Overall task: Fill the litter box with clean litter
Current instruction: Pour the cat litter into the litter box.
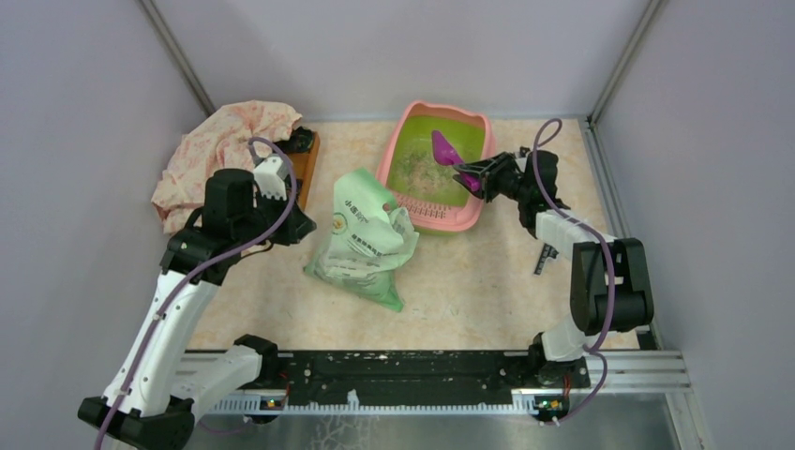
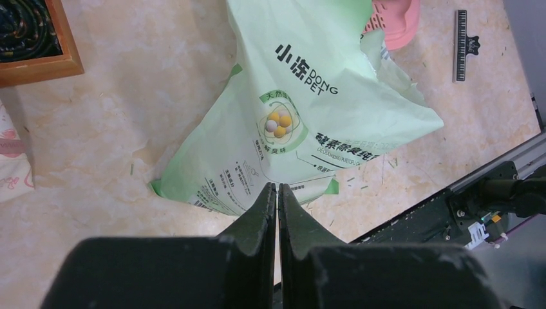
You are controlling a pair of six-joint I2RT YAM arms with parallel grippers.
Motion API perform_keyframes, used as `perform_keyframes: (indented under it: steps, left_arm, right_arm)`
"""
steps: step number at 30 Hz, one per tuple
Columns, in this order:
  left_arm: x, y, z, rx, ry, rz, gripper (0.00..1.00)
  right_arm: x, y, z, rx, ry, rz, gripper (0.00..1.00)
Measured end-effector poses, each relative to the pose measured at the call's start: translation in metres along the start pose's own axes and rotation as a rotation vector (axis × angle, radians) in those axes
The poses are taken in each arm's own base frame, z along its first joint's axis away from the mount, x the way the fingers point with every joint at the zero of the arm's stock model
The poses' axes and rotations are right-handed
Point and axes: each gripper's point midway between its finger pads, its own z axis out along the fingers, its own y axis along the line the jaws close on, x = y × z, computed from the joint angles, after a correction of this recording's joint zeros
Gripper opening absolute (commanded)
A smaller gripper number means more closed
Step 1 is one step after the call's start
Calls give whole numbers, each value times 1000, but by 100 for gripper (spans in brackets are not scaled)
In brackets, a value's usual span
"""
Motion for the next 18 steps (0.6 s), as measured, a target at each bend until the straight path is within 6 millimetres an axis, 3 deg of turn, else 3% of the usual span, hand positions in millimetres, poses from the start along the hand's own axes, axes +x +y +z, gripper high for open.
perform_keyframes:
  steps: [3, 8, 15, 18]
  left_arm:
    - [1, 0, 0, -1, 3, -1, 11]
    - [1, 0, 0, -2, 2, -4, 32]
    - [-1, -1, -3, -1, -9, -1, 43]
    - [-1, -2, -3, 5, -11, 0, 53]
  right_arm:
    - [3, 7, -1, -27, 17, -9, 0]
    - [7, 8, -2, -34, 39, -35, 0]
    - [8, 15, -2, -36, 61, -115, 0]
    - [9, 16, -1, -27, 69, -149, 0]
